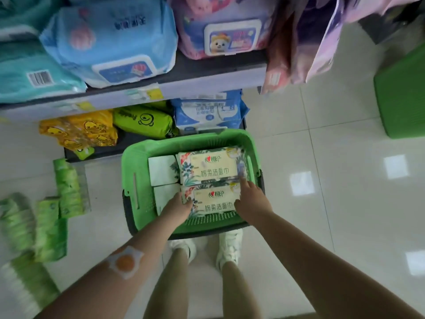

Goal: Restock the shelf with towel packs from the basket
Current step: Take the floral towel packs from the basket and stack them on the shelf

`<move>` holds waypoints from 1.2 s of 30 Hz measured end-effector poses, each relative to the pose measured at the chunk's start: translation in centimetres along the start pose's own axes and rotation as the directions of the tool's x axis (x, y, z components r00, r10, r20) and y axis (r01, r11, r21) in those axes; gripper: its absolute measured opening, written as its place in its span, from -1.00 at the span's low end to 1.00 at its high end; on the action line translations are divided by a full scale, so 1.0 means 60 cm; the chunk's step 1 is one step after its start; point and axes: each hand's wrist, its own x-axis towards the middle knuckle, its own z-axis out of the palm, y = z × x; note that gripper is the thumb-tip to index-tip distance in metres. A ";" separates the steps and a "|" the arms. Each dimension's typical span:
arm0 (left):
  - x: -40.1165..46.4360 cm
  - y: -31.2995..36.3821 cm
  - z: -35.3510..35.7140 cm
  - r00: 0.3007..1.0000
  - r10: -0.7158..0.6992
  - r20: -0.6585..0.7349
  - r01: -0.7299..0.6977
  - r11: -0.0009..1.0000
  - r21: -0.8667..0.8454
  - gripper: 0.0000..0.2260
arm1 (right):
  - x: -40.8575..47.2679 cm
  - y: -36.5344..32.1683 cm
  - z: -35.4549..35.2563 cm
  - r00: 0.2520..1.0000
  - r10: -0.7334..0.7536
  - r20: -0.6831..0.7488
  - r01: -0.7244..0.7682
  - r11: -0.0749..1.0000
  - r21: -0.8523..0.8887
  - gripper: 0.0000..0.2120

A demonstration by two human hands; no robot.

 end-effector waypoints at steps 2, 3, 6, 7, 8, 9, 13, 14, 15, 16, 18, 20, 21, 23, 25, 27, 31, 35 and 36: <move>0.028 -0.015 0.014 0.998 -0.056 0.001 0.056 0.998 -0.029 -0.63 | 0.023 0.016 0.018 0.996 0.073 0.041 -0.075 0.995 0.062 -0.32; 0.043 -0.023 0.022 0.997 -0.076 -0.001 0.076 0.996 -0.048 -0.64 | 0.034 0.024 0.027 0.993 0.103 0.056 -0.108 0.989 0.101 -0.33; 0.087 -0.045 0.042 0.991 -0.131 -0.002 0.130 0.986 -0.106 -0.64 | 0.066 0.042 0.047 0.976 0.188 0.108 -0.207 0.954 0.215 -0.42; 0.099 -0.051 0.047 0.990 -0.139 0.008 0.139 0.983 -0.121 -0.64 | 0.074 0.044 0.052 0.969 0.210 0.133 -0.237 0.940 0.246 -0.45; 0.108 -0.054 0.051 0.989 -0.148 0.022 0.150 0.978 -0.147 -0.63 | 0.083 0.045 0.056 0.960 0.227 0.162 -0.265 0.924 0.276 -0.47; 0.118 -0.058 0.054 0.987 -0.159 0.036 0.162 0.970 -0.182 -0.62 | 0.090 0.044 0.059 0.952 0.240 0.189 -0.289 0.907 0.306 -0.48; 0.149 -0.061 0.067 0.970 -0.217 0.112 0.242 0.920 -0.308 -0.71 | 0.119 0.046 0.074 0.923 0.299 0.241 -0.375 0.834 0.404 -0.59; 0.157 -0.061 0.070 0.967 -0.224 0.121 0.251 0.911 -0.326 -0.71 | 0.124 0.046 0.078 0.918 0.311 0.248 -0.392 0.813 0.431 -0.59; 0.165 -0.062 0.074 0.965 -0.229 0.124 0.259 0.899 -0.354 -0.70 | 0.128 0.046 0.081 0.913 0.318 0.254 -0.403 0.795 0.454 -0.58; 0.170 -0.061 0.077 0.961 -0.246 0.128 0.277 0.880 -0.386 -0.68 | 0.131 0.046 0.084 0.910 0.324 0.259 -0.412 0.780 0.471 -0.57; 0.174 -0.057 0.081 0.954 -0.276 0.113 0.297 0.846 -0.443 -0.72 | 0.135 0.044 0.086 0.904 0.334 0.268 -0.426 0.766 0.482 -0.55; 0.169 -0.054 0.082 0.951 -0.292 0.100 0.302 0.818 -0.489 -0.77 | 0.135 0.040 0.085 0.898 0.340 0.280 -0.439 0.740 0.510 -0.56; 0.165 -0.055 0.082 0.951 -0.292 0.104 0.304 0.807 -0.507 -0.77 | 0.133 0.038 0.083 0.897 0.342 0.280 -0.441 0.728 0.525 -0.55; 0.153 -0.059 0.083 0.945 -0.297 0.133 0.320 0.777 -0.542 -0.64 | 0.122 0.035 0.079 0.902 0.336 0.270 -0.431 0.722 0.541 -0.54; 0.140 -0.069 0.081 0.941 -0.304 0.149 0.333 0.755 -0.565 -0.51 | 0.104 0.032 0.075 0.911 0.321 0.257 -0.411 0.728 0.548 -0.53; 0.124 -0.076 0.078 0.940 -0.307 0.148 0.332 0.728 -0.600 -0.42 | 0.082 0.028 0.069 0.923 0.307 0.234 -0.386 0.748 0.540 -0.53; 0.077 -0.078 0.059 0.948 -0.287 0.137 0.304 0.690 -0.656 -0.33 | 0.036 0.020 0.046 0.941 0.282 0.189 -0.339 0.754 0.563 -0.54; -0.004 -0.044 0.018 0.968 -0.229 0.099 0.233 0.681 -0.694 -0.46 | -0.019 0.007 0.010 0.958 0.261 0.115 -0.275 0.739 0.615 -0.53; -0.022 -0.037 0.008 0.973 -0.213 0.086 0.211 0.682 -0.700 -0.52 | -0.034 0.003 -0.003 0.964 0.249 0.094 -0.251 0.739 0.625 -0.53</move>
